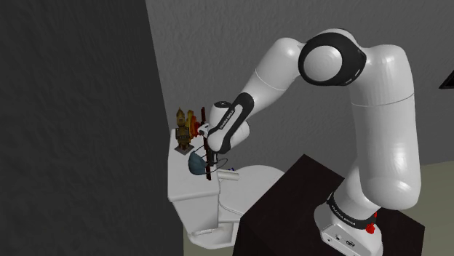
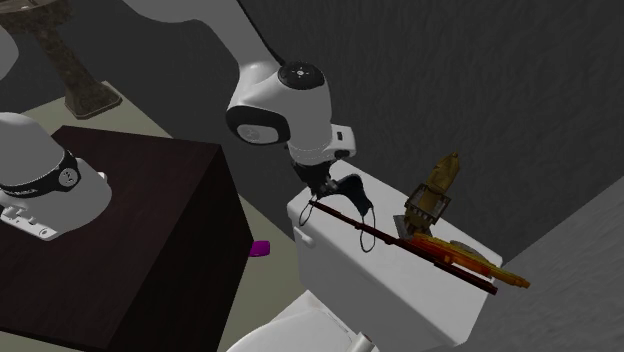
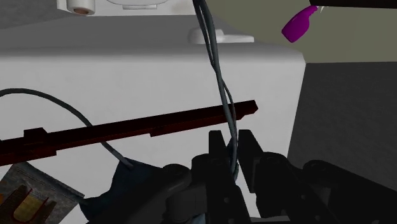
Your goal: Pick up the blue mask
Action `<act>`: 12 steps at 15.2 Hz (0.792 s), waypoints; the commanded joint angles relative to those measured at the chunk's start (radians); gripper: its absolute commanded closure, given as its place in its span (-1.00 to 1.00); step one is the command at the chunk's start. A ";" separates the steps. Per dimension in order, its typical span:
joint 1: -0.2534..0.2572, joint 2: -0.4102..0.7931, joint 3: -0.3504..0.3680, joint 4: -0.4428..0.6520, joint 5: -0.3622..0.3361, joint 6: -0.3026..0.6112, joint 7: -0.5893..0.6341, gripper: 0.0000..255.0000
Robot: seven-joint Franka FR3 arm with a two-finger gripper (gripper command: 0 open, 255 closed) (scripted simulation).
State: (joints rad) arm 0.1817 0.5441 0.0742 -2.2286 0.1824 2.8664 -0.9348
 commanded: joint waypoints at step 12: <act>0.011 -0.171 -0.015 -0.039 -0.015 -0.131 0.025 1.00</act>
State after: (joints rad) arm 0.1910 0.3877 0.0598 -2.2649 0.1692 2.7467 -0.9124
